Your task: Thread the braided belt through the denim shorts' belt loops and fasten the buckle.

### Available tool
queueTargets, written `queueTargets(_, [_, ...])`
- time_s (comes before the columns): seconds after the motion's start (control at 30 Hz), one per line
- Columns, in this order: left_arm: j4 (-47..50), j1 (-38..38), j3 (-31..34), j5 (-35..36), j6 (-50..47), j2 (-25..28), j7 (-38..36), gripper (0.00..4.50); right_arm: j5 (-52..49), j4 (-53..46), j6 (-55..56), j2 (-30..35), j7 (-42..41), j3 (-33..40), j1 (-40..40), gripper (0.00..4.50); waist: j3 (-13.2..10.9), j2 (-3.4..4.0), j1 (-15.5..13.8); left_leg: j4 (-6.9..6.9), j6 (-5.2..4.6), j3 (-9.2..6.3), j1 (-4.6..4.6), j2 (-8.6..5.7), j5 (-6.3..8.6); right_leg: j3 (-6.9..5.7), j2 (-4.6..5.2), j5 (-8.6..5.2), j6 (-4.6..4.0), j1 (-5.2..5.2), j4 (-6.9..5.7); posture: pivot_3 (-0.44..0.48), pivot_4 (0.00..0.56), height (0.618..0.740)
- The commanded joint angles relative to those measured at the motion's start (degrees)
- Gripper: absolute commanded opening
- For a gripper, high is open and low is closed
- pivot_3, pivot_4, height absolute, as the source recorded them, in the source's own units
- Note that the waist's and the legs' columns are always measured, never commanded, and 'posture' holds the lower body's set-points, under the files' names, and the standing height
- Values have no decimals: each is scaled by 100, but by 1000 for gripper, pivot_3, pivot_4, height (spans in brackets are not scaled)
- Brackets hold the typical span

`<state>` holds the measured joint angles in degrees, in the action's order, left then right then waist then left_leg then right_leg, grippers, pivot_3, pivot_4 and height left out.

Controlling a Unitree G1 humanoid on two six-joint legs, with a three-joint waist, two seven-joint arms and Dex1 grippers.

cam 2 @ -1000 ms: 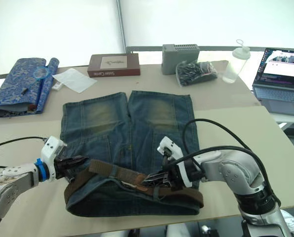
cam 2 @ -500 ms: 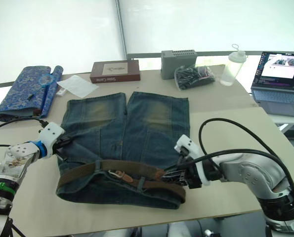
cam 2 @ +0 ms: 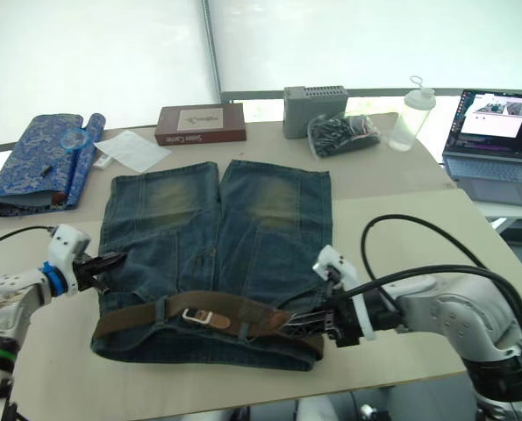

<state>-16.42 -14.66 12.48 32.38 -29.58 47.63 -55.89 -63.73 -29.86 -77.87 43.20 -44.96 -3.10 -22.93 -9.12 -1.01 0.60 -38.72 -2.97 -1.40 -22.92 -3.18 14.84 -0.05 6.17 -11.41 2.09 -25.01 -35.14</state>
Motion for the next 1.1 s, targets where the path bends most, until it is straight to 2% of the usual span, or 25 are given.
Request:
queueTargets(0.03, [1727, 182, 1000, 1882, -2095, 495, -53, 1363, -16, 390, 22, -406, -29, -304, -432, 0, -23, -42, 6, -22, 0, -5, -29, 0, 0, -10, -6, 3, 0, -27, -11, 0, 150, 740])
queueTargets(0.1, [2240, 258, 1309, 2512, -2753, 551, 139, 2219, 18, 599, -15, -552, -15, -395, -577, 0, -29, -53, 1, -27, 2, -10, -37, -3, -1, -18, -8, 10, 0, -29, -14, 0, 150, 740])
queueTargets(0.17, [3027, 414, 1433, 2841, -3018, 607, 363, 3153, -87, 838, -124, -749, 59, -366, -762, 0, -31, -48, -1, -27, 1, -10, -29, -12, 0, -19, -6, 12, 5, -22, -8, 0, 150, 740])
queueTargets(0.2, [3316, 485, 1457, 2927, -3093, 631, 421, 3679, -130, 920, -164, -812, 74, -351, -828, 0, -31, -47, 7, -26, 1, -10, -24, -15, 0, -16, -2, 13, 6, -18, -7, 0, 150, 740])
queueTargets(0.23, [3833, 725, 1233, 2476, -2718, 746, 365, 4074, -177, 1022, -219, -900, 131, -314, -914, 0, -31, -46, 7, -24, 1, -8, -22, -16, 0, -12, -3, 13, 6, -18, -8, 0, 150, 740])
queueTargets(0.33, [4931, 1274, 519, 1139, -1402, 896, 201, 4074, -337, 1270, -405, -1110, 253, -199, -1100, 0, -33, -42, 8, -10, 8, -4, -15, -16, -3, -2, -4, 17, -1, -20, -6, 0, 150, 740])
queueTargets(0.4, [5186, 1421, 210, 471, -591, 856, 143, 4074, -443, 1474, -567, -1248, 318, -114, -1184, 0, -33, -42, 2, -1, 16, 1, -15, -14, -8, 13, -5, 20, -8, -24, -3, 0, 150, 740])
queueTargets(0.47, [5222, 1481, 8, -36, 24, 816, 100, 4074, -492, 1641, -701, -1332, 376, -70, -1245, 0, -33, -41, -4, 0, 24, -1, -19, -2, -11, 27, -11, 28, -21, -24, 6, 0, 150, 740])
queueTargets(0.53, [5041, 1426, -310, -839, 920, 857, 89, 4074, -492, 1800, -839, -1393, 411, -74, -1291, 0, -33, -37, -9, 2, 32, -1, -17, -2, -10, 32, -10, 30, -25, -25, 4, 0, 150, 740])
queueTargets(0.67, [4722, 1226, -790, -1821, 2200, 788, 60, 4074, -546, 2144, -1098, -1645, 564, 43, -1418, 0, -32, -36, -12, 2, 26, -1, -19, -1, -14, 32, -10, 32, -26, -26, 6, 0, 150, 740])
queueTargets(0.83, [4475, 843, -1171, -2128, 2826, 354, 190, 4074, -586, 2530, -1370, -2077, 908, 323, -1545, 0, -32, -36, -8, 0, 21, 0, -31, -4, -12, 31, -11, 37, -19, -35, 7, 0, 150, 740])
queueTargets(1.0, [4544, 809, -1384, -2193, 3180, 215, 15, 4074, -594, 2644, -1462, -2279, 1119, 505, -1558, 0, -32, -36, 5, -1, 19, 4, -32, -5, -11, 17, -18, 38, -18, -39, 2, 0, 150, 740])
queueTargets(1.1, [4558, 815, -1486, -2229, 3302, 190, -63, 3215, -687, 2671, -1463, -2312, 1183, 539, -1543, 0, -32, -35, 7, -9, 18, 6, -30, -5, -12, 4, -26, 39, -16, -36, -2, 0, 150, 740])
